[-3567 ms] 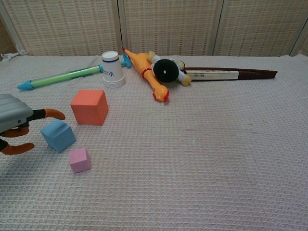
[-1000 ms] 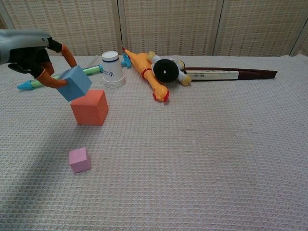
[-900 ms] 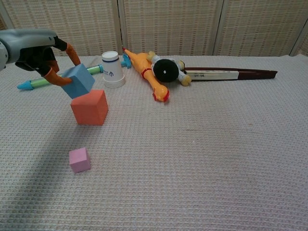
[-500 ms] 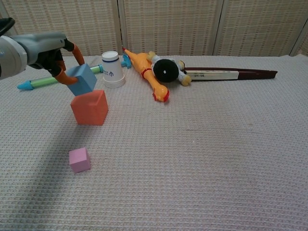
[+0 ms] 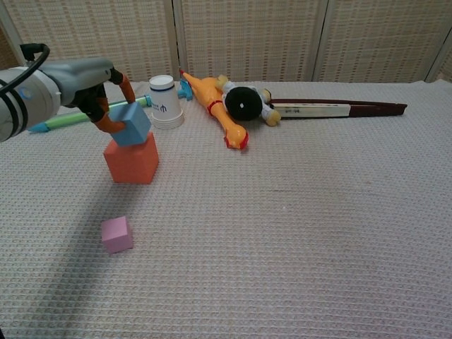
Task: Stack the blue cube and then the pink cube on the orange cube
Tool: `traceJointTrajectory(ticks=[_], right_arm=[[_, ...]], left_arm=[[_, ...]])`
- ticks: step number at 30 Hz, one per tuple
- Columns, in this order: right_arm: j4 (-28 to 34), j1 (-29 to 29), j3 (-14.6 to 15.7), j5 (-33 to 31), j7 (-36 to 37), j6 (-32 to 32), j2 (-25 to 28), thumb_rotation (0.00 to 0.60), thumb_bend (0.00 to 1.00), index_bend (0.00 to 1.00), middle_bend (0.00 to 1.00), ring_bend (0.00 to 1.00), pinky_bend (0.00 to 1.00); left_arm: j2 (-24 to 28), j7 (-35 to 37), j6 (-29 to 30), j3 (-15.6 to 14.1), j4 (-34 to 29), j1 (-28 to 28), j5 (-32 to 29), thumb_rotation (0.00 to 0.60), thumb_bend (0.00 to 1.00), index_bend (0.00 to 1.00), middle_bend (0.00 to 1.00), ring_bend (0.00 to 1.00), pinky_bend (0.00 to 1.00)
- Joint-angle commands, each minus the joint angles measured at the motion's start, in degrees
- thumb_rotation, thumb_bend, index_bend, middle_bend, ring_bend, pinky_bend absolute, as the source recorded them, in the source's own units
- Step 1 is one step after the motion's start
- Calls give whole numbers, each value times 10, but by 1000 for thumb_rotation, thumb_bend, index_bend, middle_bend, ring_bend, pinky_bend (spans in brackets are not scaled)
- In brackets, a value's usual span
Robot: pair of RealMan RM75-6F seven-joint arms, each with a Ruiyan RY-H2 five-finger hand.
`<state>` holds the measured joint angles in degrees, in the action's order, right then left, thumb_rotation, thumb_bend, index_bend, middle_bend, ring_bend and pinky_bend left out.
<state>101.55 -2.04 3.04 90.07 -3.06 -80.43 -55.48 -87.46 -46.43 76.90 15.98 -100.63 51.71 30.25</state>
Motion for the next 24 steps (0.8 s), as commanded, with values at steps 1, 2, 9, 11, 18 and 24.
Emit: traceJointTrajectory(ticks=[1, 2, 9, 11, 18, 24], right_arm=[[0, 0, 0, 1, 1, -1, 0, 600, 67, 0, 0, 0, 0], [0, 1, 0, 1, 2, -2, 1, 600, 67, 0, 0, 0, 0], [1, 3, 1, 4, 4, -5, 3, 600, 67, 0, 0, 0, 0], [1, 3, 1, 5, 5, -7, 4, 600, 67, 0, 0, 0, 0], [2, 5, 2, 6, 7, -10, 6, 600, 67, 0, 0, 0, 0], [2, 7, 3, 10, 5, -13, 5, 600, 67, 0, 0, 0, 0]], left_arm=[[-3, -2, 1, -2, 3, 0, 6, 600, 371, 512, 1000, 1000, 1000], [-4, -2, 1, -3, 4, 0, 7, 600, 371, 511, 1000, 1000, 1000], [-12, -3, -1, -8, 10, -2, 19, 600, 370, 503, 1000, 1000, 1000], [-12, -2, -4, -11, 13, -3, 23, 600, 371, 502, 1000, 1000, 1000], [-13, -2, -12, -16, 20, -7, 29, 600, 370, 478, 1000, 1000, 1000], [-14, -5, -17, -19, 23, -8, 34, 600, 370, 423, 1000, 1000, 1000]])
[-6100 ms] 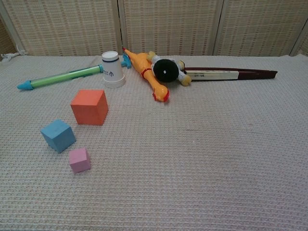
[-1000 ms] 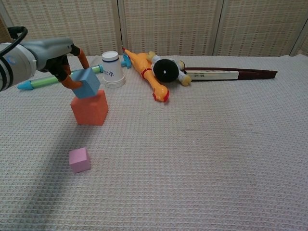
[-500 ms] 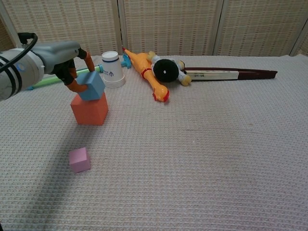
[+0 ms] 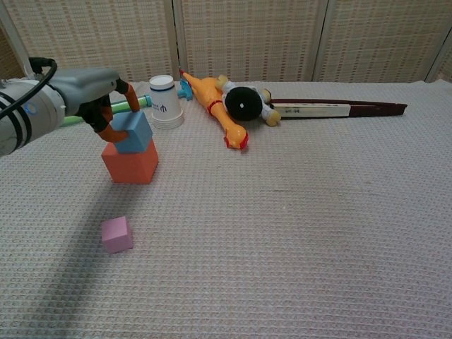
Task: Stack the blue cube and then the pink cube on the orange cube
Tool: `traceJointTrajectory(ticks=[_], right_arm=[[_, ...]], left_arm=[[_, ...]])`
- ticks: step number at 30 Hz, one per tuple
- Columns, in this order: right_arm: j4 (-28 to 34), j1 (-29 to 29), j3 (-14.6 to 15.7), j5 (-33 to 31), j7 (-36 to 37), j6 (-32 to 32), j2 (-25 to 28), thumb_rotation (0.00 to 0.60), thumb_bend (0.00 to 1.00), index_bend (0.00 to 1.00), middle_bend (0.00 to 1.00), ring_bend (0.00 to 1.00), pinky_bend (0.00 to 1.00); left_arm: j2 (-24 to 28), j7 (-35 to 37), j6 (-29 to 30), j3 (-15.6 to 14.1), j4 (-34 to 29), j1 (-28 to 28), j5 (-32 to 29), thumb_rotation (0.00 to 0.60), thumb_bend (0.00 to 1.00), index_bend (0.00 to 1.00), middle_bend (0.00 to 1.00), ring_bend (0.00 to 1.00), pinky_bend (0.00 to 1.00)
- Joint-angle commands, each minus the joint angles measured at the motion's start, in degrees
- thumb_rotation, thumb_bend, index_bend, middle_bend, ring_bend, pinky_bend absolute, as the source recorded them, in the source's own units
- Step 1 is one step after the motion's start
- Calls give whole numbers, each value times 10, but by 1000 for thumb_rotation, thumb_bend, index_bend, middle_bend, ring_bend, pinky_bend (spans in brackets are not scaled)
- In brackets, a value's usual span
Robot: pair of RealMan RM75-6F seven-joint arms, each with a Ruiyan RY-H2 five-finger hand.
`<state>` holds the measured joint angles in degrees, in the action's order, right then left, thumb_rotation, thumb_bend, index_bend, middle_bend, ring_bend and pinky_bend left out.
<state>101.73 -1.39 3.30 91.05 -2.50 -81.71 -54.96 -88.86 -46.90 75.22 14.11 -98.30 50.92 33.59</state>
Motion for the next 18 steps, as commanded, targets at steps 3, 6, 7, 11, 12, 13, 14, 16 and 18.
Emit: traceJointTrajectory(ticks=[3, 6, 7, 11, 12, 13, 14, 16, 18], right_arm=[[1, 1, 0, -1, -1, -1, 0, 600, 67, 0, 0, 0, 0], [1, 1, 0, 0, -2, 0, 0, 600, 67, 0, 0, 0, 0], [1, 1, 0, 0, -2, 0, 0, 600, 67, 0, 0, 0, 0], [1, 1, 0, -1, -2, 0, 1, 600, 67, 0, 0, 0, 0], [1, 1, 0, -1, -2, 0, 1, 600, 67, 0, 0, 0, 0], [1, 1, 0, -1, -2, 0, 1, 600, 67, 0, 0, 0, 0], [1, 1, 0, -1, -2, 0, 1, 600, 67, 0, 0, 0, 0], [1, 1, 0, -1, -3, 1, 1, 600, 67, 0, 0, 0, 0], [2, 1, 0, -1, -3, 1, 1, 600, 67, 0, 0, 0, 0]], left_arm=[[0, -3, -2, -1, -1, -1, 2, 600, 369, 372, 1000, 1000, 1000], [-1, -3, -3, -1, 0, -1, 5, 600, 369, 293, 1000, 1000, 1000], [-2, -3, -3, -1, 1, -1, 7, 600, 370, 273, 1000, 1000, 1000], [-1, -3, -5, -1, 3, -2, 10, 600, 369, 203, 1000, 1000, 1000], [-1, -3, -5, -2, 3, -2, 11, 600, 368, 189, 1000, 1000, 1000], [-1, -3, -5, -2, 3, -3, 12, 600, 368, 180, 1000, 1000, 1000], [-1, -4, -5, -2, 4, -3, 12, 600, 368, 175, 1000, 1000, 1000], [-1, -5, -6, -2, 4, -3, 12, 600, 369, 171, 1000, 1000, 1000], [0, -6, -7, -2, 4, -4, 12, 600, 368, 168, 1000, 1000, 1000]])
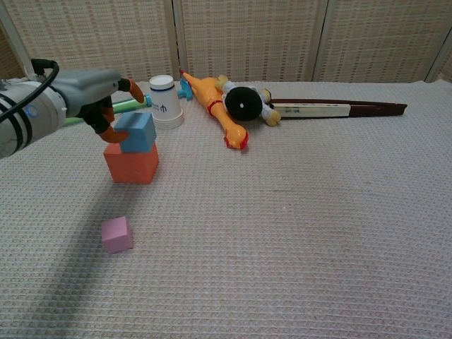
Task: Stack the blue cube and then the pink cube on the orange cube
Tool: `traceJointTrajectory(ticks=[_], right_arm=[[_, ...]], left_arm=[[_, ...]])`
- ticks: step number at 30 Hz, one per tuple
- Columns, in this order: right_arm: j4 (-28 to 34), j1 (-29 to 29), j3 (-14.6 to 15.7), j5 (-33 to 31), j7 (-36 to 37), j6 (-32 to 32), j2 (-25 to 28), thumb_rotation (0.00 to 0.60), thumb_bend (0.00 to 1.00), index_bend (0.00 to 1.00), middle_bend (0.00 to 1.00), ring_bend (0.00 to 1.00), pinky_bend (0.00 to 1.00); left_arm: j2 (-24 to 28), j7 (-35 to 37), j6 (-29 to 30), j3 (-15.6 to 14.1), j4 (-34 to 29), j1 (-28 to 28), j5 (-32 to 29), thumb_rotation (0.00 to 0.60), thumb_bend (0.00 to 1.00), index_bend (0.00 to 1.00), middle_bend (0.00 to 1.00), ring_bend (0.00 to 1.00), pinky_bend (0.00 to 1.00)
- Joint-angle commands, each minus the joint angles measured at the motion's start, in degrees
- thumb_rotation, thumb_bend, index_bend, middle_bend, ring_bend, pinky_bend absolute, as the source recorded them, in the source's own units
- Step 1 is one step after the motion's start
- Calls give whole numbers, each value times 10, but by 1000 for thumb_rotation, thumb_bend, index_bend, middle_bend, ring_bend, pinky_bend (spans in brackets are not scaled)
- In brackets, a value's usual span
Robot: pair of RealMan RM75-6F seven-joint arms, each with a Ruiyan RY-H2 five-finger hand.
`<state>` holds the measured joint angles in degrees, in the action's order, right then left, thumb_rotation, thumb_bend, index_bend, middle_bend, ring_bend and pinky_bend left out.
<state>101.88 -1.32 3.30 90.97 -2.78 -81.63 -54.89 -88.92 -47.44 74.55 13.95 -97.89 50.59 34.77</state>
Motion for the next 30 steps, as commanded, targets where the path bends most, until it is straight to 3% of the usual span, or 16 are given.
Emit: traceJointTrajectory(ticks=[1, 6, 10, 17, 23, 30], right_arm=[[0, 0, 0, 0, 0, 0, 0, 600, 67, 0, 0, 0, 0], [0, 1, 0, 0, 0, -1, 0, 600, 67, 0, 0, 0, 0], [-1, 1, -1, 0, 2, -2, 1, 600, 67, 0, 0, 0, 0], [1, 3, 3, 10, 2, -5, 1, 600, 67, 0, 0, 0, 0], [4, 5, 9, 23, 1, -9, 1, 600, 67, 0, 0, 0, 0], [5, 6, 13, 32, 2, -11, 2, 600, 67, 0, 0, 0, 0]], left_arm=[[1, 0, 1, 0, -2, -1, 2, 600, 368, 166, 1000, 1000, 1000], [13, 6, 10, -5, -29, -10, 23, 600, 369, 154, 1000, 1000, 1000], [43, 32, 25, -27, -89, -35, 73, 600, 368, 140, 1000, 1000, 1000], [117, 124, 14, -118, -196, -114, 175, 600, 372, 135, 1000, 1000, 1000], [132, 199, -29, -189, -196, -162, 234, 600, 366, 144, 1000, 1000, 1000], [101, 204, -40, -227, -148, -194, 295, 600, 362, 143, 1000, 1000, 1000]])
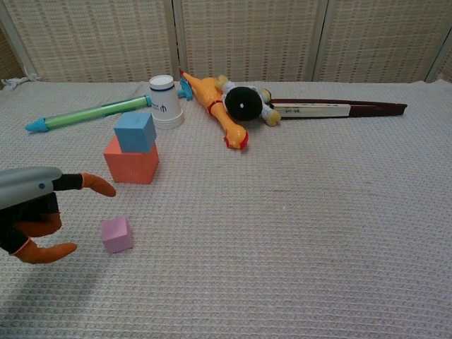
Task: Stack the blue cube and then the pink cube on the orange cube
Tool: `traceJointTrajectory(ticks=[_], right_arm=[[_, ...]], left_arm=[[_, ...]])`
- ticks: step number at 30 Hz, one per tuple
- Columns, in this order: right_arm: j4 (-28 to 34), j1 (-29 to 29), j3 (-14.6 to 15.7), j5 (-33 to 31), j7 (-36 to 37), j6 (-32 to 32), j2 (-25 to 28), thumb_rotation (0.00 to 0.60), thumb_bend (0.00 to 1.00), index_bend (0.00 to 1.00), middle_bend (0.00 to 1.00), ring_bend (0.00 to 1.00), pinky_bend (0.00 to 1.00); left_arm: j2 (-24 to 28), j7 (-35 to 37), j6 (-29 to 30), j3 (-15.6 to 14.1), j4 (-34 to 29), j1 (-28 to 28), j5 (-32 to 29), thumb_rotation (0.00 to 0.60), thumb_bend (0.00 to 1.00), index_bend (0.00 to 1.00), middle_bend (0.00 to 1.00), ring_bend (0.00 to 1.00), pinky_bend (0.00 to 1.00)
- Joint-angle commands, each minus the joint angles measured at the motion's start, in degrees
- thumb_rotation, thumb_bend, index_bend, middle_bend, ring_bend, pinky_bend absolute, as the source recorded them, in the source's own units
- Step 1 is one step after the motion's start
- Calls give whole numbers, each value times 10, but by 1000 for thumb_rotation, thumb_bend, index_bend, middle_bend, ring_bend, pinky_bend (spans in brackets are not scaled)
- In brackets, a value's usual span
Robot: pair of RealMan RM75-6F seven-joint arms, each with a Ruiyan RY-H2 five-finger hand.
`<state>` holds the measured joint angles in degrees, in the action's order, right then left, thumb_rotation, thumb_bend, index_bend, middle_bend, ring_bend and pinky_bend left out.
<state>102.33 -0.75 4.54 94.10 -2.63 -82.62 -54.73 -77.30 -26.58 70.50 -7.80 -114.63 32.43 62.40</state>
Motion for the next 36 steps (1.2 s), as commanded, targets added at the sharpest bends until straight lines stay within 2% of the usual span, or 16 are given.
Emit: traceJointTrajectory(ticks=[1, 8, 11, 17, 24, 36], right_arm=[[0, 1, 1, 2, 1, -1, 1, 600, 67, 0, 0, 0, 0], [-1, 2, 2, 5, 3, -4, 2, 600, 67, 0, 0, 0, 0], [-1, 2, 4, 10, 7, -5, 4, 600, 67, 0, 0, 0, 0], [-3, 3, 4, 11, 14, -9, 7, 600, 66, 0, 0, 0, 0], [-3, 4, 5, 13, 18, -11, 10, 600, 67, 0, 0, 0, 0], [-3, 3, 3, 8, 18, -7, 11, 600, 67, 0, 0, 0, 0]], left_arm=[[-22, -6, 3, -11, 25, -17, 24, 600, 362, 141, 1000, 1000, 1000], [-53, -16, 8, -12, 48, -34, 40, 600, 354, 145, 1000, 1000, 1000], [-103, -38, 27, 7, 93, -44, 52, 600, 346, 163, 1000, 1000, 1000], [-158, -89, 57, 36, 146, -57, 48, 600, 331, 191, 1000, 1000, 1000], [-184, -107, 44, 54, 176, -62, 28, 600, 325, 245, 1000, 1000, 1000], [-203, -111, 31, 76, 201, -64, 24, 600, 323, 282, 1000, 1000, 1000]])
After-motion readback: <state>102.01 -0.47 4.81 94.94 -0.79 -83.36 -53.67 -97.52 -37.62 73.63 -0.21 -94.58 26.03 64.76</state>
